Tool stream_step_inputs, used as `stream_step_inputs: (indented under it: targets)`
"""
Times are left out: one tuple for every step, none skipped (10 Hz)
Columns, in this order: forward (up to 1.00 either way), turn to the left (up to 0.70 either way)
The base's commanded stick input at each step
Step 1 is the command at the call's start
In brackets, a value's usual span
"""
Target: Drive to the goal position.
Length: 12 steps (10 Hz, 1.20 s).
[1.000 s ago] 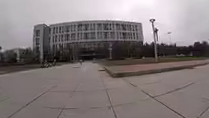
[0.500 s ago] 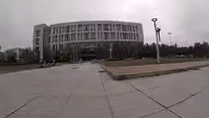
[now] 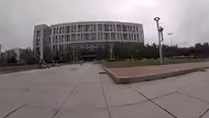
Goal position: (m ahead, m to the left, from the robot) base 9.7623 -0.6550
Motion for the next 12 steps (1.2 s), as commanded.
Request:
stream_step_inputs:
  targets:
    - [0.70, 0.35]
    - [0.70, 0.35]
    - [0.70, 0.29]
    - [0.70, 0.17]
    - [0.70, 0.06]
    - [0.70, 0.00]
    - [0.70, 0.00]
    - [0.70, 0.01]
    - [0.70, 0.06]
    - [0.70, 0.12]
    - [0.70, 0.14]
    - [0.70, 0.00]
